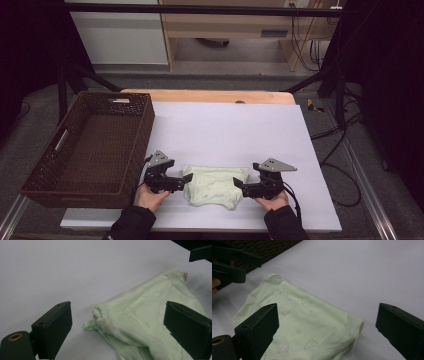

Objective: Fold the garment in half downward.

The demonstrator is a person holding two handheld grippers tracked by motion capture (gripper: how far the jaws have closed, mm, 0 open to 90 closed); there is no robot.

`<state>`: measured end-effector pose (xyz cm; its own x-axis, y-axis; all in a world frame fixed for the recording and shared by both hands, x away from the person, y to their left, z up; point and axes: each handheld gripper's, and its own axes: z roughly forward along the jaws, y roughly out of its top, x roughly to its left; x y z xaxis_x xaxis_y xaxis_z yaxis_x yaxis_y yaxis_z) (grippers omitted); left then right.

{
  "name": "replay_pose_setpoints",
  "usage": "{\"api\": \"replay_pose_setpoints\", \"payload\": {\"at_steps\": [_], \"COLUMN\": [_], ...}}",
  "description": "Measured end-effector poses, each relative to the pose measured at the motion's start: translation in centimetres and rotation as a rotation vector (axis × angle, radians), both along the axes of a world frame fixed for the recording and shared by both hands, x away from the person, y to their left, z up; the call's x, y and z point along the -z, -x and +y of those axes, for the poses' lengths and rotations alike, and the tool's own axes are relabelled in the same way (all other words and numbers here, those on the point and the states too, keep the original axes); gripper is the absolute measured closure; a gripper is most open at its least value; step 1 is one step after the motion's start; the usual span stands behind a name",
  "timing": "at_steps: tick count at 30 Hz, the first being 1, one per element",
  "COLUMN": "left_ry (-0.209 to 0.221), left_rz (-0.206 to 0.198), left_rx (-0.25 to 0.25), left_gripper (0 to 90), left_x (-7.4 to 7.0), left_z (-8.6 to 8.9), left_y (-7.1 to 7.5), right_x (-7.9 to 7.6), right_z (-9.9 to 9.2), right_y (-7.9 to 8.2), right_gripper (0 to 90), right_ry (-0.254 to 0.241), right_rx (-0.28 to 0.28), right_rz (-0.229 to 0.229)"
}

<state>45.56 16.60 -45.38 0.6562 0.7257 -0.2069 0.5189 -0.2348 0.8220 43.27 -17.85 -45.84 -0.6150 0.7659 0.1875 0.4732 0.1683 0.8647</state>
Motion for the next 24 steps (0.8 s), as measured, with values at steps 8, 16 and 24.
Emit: {"api": "replay_pose_setpoints", "payload": {"at_steps": [8, 16, 24], "left_ry": [0.008, 0.017, 0.028], "left_rz": [-0.006, -0.025, -0.017], "left_rx": [0.020, 0.022, 0.002], "left_gripper": [3.3, 2.5, 2.9], "left_x": [-0.2, -0.5, -0.3], "left_z": [-0.2, -0.2, -0.2], "left_y": [0.1, 0.1, -0.5], "right_x": [-0.1, -0.3, -0.2], "right_z": [0.9, 1.9, 2.9], "right_y": [0.4, 0.8, 1.1], "right_gripper": [3.0, 2.3, 2.0], "right_ry": [0.011, 0.017, 0.021], "right_rx": [-0.042, -0.070, -0.095], "right_rz": [-0.002, 0.001, 0.010]}}
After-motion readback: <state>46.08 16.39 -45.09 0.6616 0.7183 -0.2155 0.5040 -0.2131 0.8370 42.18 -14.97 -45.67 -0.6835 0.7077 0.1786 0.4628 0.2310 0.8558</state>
